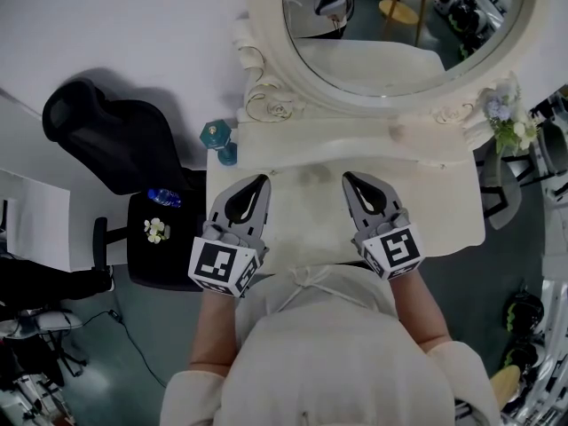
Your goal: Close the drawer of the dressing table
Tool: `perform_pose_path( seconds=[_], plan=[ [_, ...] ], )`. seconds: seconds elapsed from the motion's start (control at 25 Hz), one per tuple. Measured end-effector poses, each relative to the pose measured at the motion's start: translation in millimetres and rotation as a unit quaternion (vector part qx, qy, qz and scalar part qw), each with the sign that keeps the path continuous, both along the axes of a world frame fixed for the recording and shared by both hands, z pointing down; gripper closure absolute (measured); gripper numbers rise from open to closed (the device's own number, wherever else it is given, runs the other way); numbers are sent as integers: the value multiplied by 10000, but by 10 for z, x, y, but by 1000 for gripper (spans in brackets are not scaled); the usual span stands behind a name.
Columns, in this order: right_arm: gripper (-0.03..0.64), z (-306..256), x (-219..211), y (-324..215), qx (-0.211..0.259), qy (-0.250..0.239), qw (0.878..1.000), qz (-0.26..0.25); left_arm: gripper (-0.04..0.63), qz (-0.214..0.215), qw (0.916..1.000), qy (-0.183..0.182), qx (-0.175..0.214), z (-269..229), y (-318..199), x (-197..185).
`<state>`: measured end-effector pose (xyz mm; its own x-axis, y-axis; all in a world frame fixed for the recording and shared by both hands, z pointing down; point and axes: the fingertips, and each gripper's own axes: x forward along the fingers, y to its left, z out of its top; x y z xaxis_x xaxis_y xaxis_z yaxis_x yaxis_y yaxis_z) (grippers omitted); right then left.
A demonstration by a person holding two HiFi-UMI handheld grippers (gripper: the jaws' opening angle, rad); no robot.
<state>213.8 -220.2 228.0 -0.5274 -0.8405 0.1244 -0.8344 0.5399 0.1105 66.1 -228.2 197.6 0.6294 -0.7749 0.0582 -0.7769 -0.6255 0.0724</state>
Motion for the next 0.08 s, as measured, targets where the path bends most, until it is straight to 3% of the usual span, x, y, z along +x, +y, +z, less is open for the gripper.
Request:
perform_pose_path(
  seconds=[0.08],
  plan=[
    [614,-1,-3,4,-11,-13,10000,21,575,-18,10000,3,-9,-12,0,0]
  ],
)
